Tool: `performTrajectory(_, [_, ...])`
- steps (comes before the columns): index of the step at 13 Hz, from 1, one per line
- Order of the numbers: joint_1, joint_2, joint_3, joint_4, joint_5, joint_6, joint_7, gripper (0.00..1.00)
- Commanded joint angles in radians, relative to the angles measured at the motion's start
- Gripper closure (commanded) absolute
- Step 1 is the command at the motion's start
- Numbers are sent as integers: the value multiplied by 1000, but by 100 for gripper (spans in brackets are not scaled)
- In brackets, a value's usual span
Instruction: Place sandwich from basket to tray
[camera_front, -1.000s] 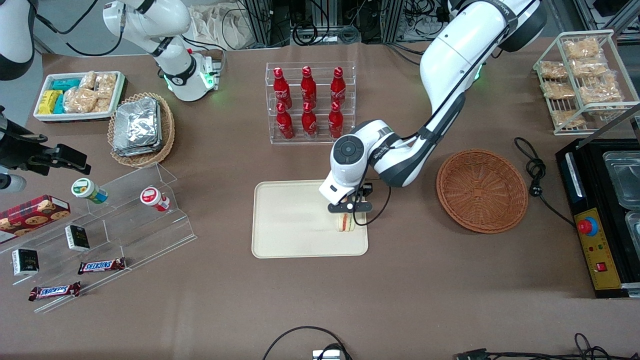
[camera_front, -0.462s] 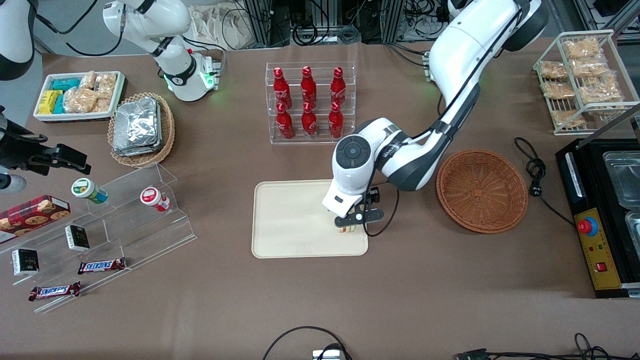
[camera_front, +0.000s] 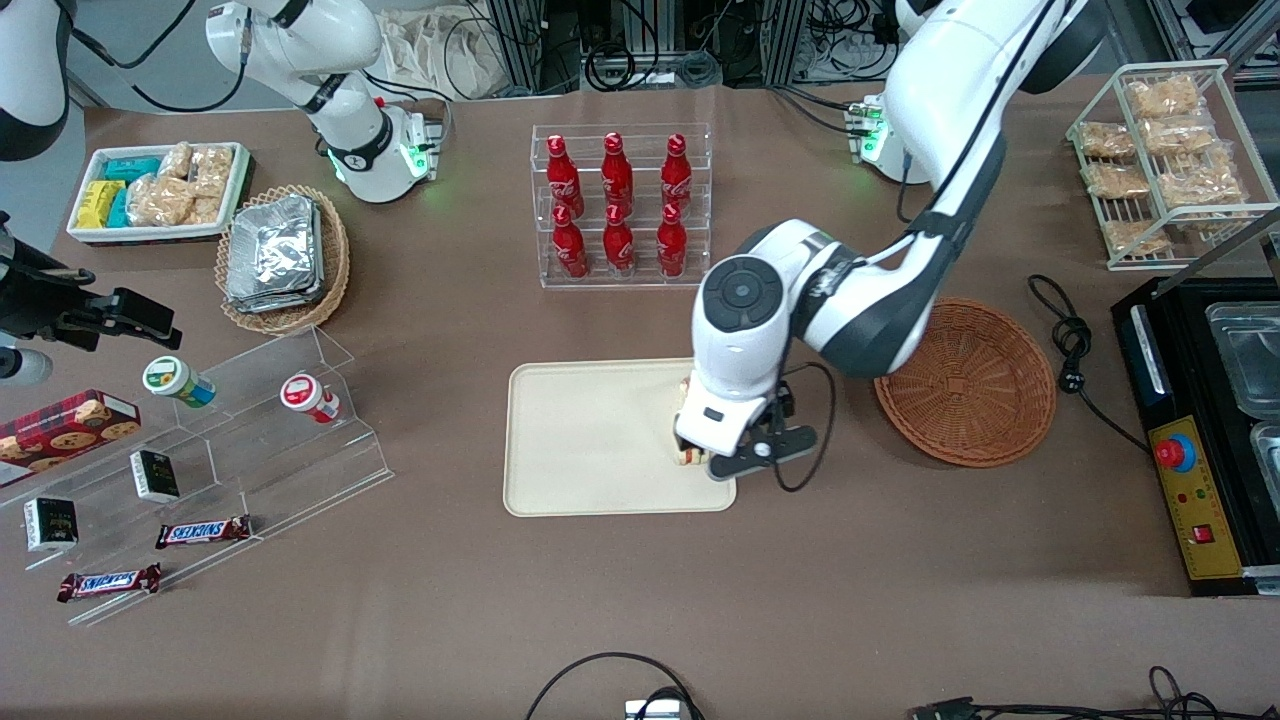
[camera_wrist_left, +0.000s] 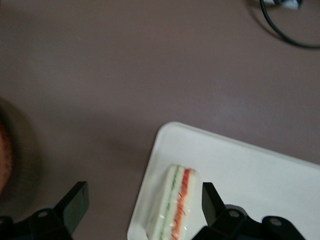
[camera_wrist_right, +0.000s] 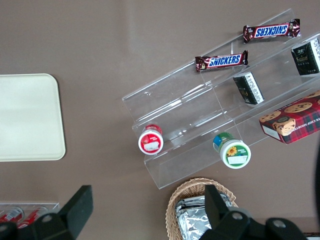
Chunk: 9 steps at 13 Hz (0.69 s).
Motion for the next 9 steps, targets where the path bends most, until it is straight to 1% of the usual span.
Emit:
performTrajectory(1, [-5, -83, 101, 3, -92, -56, 64, 0])
performTrajectory(3, [-7, -144, 222, 1, -198, -93, 195, 0])
performTrajectory(7, [-7, -230, 388, -11, -306, -194, 436, 0])
performTrajectory(9, [-7, -252, 455, -12, -335, -240, 548, 0])
